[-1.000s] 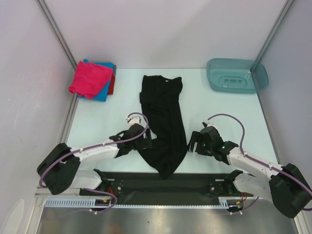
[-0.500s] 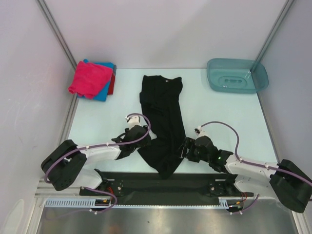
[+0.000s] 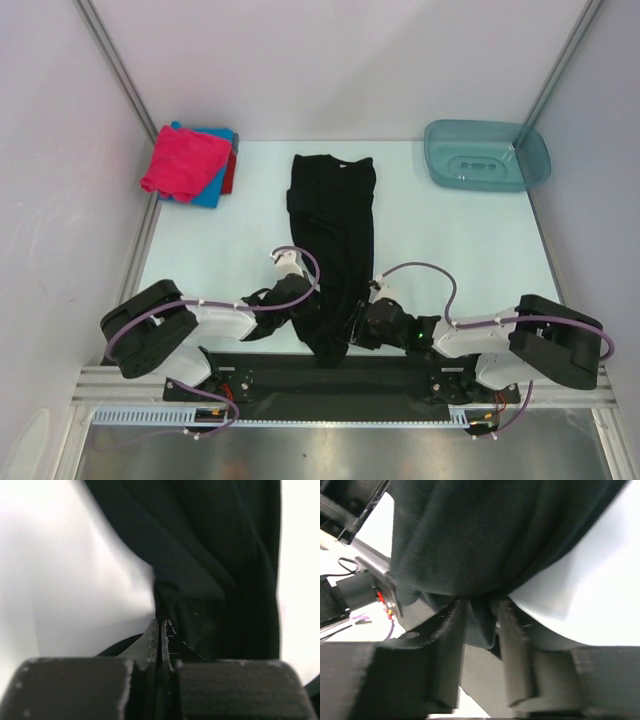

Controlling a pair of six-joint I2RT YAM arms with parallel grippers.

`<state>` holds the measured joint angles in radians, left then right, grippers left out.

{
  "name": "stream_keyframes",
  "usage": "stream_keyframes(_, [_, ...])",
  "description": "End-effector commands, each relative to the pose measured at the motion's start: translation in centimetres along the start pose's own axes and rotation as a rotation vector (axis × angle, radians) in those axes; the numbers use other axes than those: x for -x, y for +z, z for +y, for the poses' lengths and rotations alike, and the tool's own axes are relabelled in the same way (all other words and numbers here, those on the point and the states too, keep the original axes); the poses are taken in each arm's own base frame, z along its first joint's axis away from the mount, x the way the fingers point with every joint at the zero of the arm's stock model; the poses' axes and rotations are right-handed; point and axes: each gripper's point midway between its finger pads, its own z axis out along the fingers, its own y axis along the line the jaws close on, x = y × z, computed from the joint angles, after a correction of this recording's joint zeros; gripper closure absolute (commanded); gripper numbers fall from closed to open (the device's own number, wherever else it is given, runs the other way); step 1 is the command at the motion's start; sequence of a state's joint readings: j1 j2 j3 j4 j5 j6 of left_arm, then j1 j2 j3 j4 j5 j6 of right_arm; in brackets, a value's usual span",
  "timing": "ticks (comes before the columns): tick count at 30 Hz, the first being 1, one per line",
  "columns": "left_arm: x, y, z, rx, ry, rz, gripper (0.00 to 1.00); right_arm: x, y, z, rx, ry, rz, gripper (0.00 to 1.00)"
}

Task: Fold and stack the t-shirts
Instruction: Fold the tshirt

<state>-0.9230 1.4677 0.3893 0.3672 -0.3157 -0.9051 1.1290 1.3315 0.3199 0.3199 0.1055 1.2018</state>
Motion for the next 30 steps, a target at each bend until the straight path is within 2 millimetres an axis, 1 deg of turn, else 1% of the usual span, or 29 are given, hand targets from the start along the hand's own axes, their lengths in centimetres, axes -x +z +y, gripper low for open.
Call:
stream_keyframes(1, [-9.9,-3.1,8.0,0.226,0.102,0.359,0.99,-3.0,-1.2,-9.3,-0.357,-0.078,0.071,0.66])
stream_keyframes(2, [-10.1,-3.2,7.9,0.231,0.094,0.364,1.0,-2.7,-1.3,-8.8,-0.352,-0.086,0.059,0.71])
stream_keyframes(3, [-10.3,-3.4,8.0,0.238,0.097,0.373,1.0,-2.4,-1.8,-9.5,-0.397,-0.11,0.042,0.78])
stream_keyframes(4, [-10.6,-3.6,7.8,0.234,0.105,0.38,1.0,-2.3,-2.1,-9.2,-0.399,-0.124,0.032,0.81])
stream_keyframes(5, [-10.6,-4.0,7.8,0.241,0.102,0.386,1.0,-1.3,-2.2,-8.0,-0.378,-0.143,-0.01,0.83])
stream_keyframes(6, [-10.5,-4.2,7.6,0.238,0.105,0.386,1.0,-0.9,-2.9,-8.4,-0.412,-0.158,-0.019,0.84])
stream_keyframes(8, [-10.4,-4.6,6.6,0.21,0.114,0.384,1.0,0.1,-3.8,-8.0,-0.429,-0.184,-0.051,0.87])
stream_keyframes(9, [-10.3,-5.5,6.8,0.226,0.117,0.391,1.0,1.1,-4.9,-7.4,-0.437,-0.194,-0.088,0.89])
stream_keyframes(10, [-10.1,-5.8,6.0,0.213,0.127,0.381,1.0,1.6,-5.4,-7.3,-0.442,-0.201,-0.104,0.89])
stream_keyframes(11, [-10.2,-6.5,6.6,0.241,0.133,0.391,1.0,2.1,-6.0,-7.0,-0.441,-0.207,-0.117,0.89])
stream_keyframes(12, [-9.6,-6.9,5.8,0.22,0.125,0.374,0.99,2.7,-6.9,-7.1,-0.468,-0.223,-0.135,0.88])
stream_keyframes(13, [-9.6,-7.4,5.4,0.21,0.128,0.374,1.0,3.2,-7.6,-6.5,-0.448,-0.215,-0.155,0.88])
stream_keyframes(14, [-9.7,-8.0,5.7,0.228,0.123,0.386,1.0,3.6,-8.1,-6.3,-0.446,-0.218,-0.165,0.88])
stream_keyframes(15, [-9.6,-8.4,5.5,0.225,0.116,0.387,1.0,3.7,-8.6,-6.4,-0.456,-0.23,-0.159,0.88])
stream_keyframes(16, [-9.4,-8.9,4.8,0.2,0.109,0.382,1.0,3.9,-9.1,-6.1,-0.439,-0.223,-0.167,0.87])
stream_keyframes(17, [-9.5,-9.6,5.0,0.213,0.103,0.393,1.0,3.8,-9.4,-6.3,-0.449,-0.227,-0.156,0.87])
stream_keyframes(18, [-9.5,-10.0,4.8,0.211,0.098,0.398,1.0,3.9,-9.6,-6.2,-0.443,-0.226,-0.154,0.86])
stream_keyframes(19, [-9.1,-10.6,3.9,0.181,0.09,0.392,0.99,4.0,-9.8,-5.9,-0.439,-0.226,-0.156,0.86])
stream_keyframes(20, [-9.1,-11.3,4.3,0.202,0.096,0.403,1.0,4.0,-9.9,-5.7,-0.432,-0.228,-0.152,0.86])
stream_keyframes(21, [-8.9,-11.6,4.2,0.205,0.092,0.402,1.0,4.0,-10.1,-5.7,-0.431,-0.23,-0.148,0.87])
stream_keyframes(22, [-8.5,-12.1,3.5,0.191,0.087,0.394,1.0,4.0,-10.2,-5.4,-0.425,-0.234,-0.149,0.87])
stream_keyframes(23, [-7.9,-12.7,3.5,0.19,0.086,0.386,1.0,4.1,-10.2,-5.2,-0.419,-0.244,-0.148,0.87])
stream_keyframes(25, [-6.9,-13.3,2.7,0.167,0.074,0.368,1.0,4.1,-10.2,-4.6,-0.397,-0.261,-0.141,0.88])
stream_keyframes(26, [-6.5,-14.0,2.7,0.161,0.07,0.364,1.0,4.2,-10.4,-4.2,-0.392,-0.264,-0.14,0.88])
stream_keyframes(28, [-6.0,-14.6,2.3,0.149,0.063,0.36,1.0,3.9,-10.5,-3.9,-0.383,-0.274,-0.113,0.84])
stream_keyframes(29, [-5.8,-15.0,2.6,0.153,0.046,0.356,1.0,3.9,-10.8,-3.9,-0.388,-0.268,-0.112,0.82])
stream_keyframes(30, [-5.7,-15.1,2.4,0.142,0.041,0.353,0.99,3.8,-10.9,-3.8,-0.385,-0.271,-0.114,0.78])
